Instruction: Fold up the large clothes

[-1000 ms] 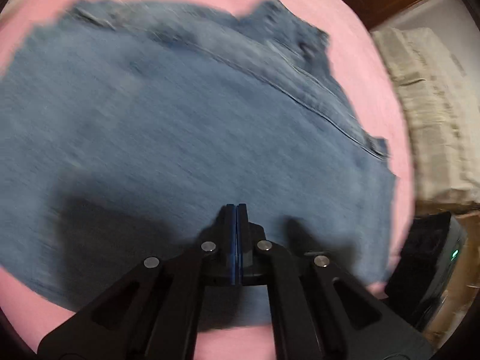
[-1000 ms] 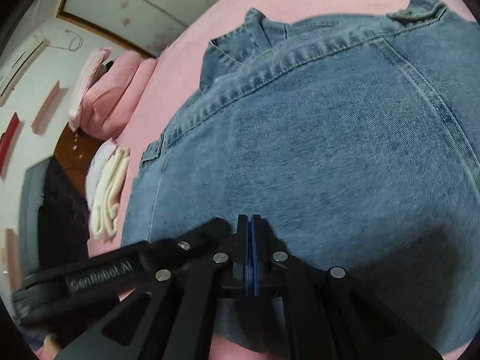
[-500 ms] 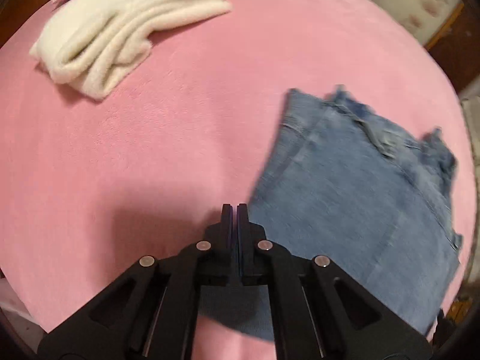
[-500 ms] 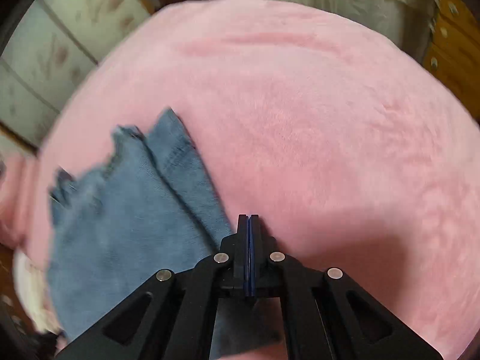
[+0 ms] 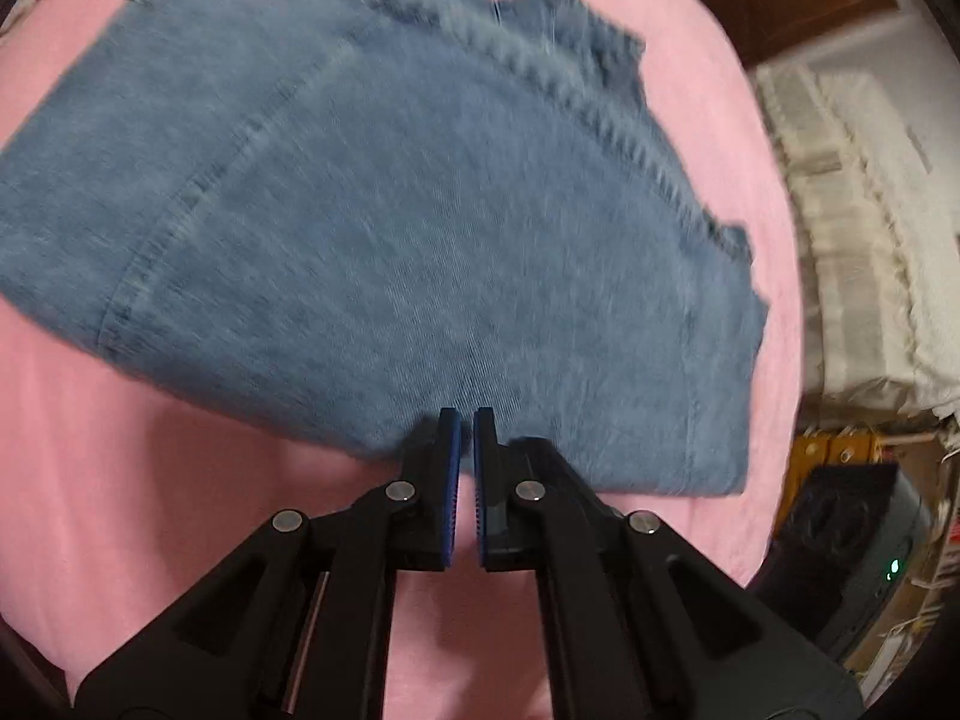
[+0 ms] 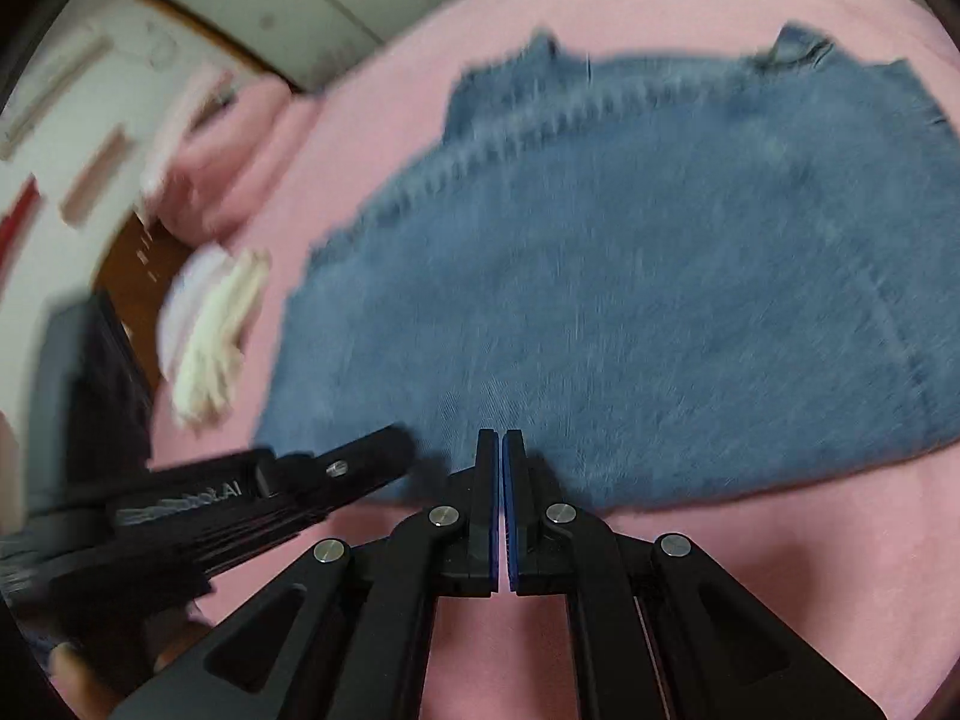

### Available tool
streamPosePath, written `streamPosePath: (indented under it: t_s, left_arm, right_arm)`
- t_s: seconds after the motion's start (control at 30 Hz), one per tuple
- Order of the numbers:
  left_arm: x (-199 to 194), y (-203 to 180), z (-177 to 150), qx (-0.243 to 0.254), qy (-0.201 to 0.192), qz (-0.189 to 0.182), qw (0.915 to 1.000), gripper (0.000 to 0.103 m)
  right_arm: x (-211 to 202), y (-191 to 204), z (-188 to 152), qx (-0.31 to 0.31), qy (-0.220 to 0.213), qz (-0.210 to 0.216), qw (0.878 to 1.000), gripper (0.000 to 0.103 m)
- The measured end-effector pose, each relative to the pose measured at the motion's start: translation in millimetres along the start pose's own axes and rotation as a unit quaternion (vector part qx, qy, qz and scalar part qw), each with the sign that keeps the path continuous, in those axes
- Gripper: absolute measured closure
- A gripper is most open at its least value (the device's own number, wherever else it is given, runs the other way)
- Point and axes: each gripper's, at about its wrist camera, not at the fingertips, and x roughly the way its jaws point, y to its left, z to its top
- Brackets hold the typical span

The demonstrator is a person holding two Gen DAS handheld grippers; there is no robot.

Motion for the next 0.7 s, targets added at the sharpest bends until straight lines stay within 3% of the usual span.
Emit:
streamPosePath:
  t_s: [0.13,0.2,0.27,0.33,0.4,0.47,0.57,0.63,0.7]
  left_arm:
    - [-6.0,8.6,-1.5,0.011,-0.048,0.057,0.9971,0.102]
    - [-16.3,36.4,4.8,-0.015,-0.073,0.097,0.9925,0.102]
    - [-28.2,70.6,10.3,-0.051,-0.088,0.108,0.9889,0.102]
    - [-41.4,109.0,15.5,-0.091,-0.106,0.167,0.9759,0.102]
    - [-50.6,138.7,17.1,-0.121,-0.121,0.192,0.9664,0.102]
    - [-53.3,162.6,15.6,-0.152,-0.116,0.185,0.9639,0.102]
    - [-48.3,175.5,10.2,-0.161,-0.096,0.206,0.9605,0.102]
    - [-43.3,177.8,4.6,-0.165,-0.093,0.200,0.9612,0.102]
    - [-40.8,176.0,-1.2,-0.171,-0.092,0.196,0.9610,0.102]
  right_arm:
    - [-5.6,-35.1,16.5,-0.017,0.009,0.011,1.000,0.102]
    - [-32.3,-82.0,16.7,-0.010,-0.013,-0.030,0.999,0.103]
    - [-52.1,-126.8,23.0,0.034,-0.041,-0.081,0.995,0.103]
    - [-72.3,-172.7,27.3,0.098,-0.066,-0.171,0.978,0.103]
    - [-92.9,-216.1,29.4,0.169,-0.100,-0.127,0.972,0.103]
    - [-89.0,-219.0,38.2,0.164,-0.089,-0.117,0.975,0.103]
    - [-78.7,-194.2,53.4,0.106,-0.067,-0.186,0.974,0.103]
    - [-78.9,-178.4,62.8,0.121,-0.066,-0.213,0.967,0.103]
    - [-87.1,-164.6,68.3,0.145,-0.097,-0.248,0.953,0.103]
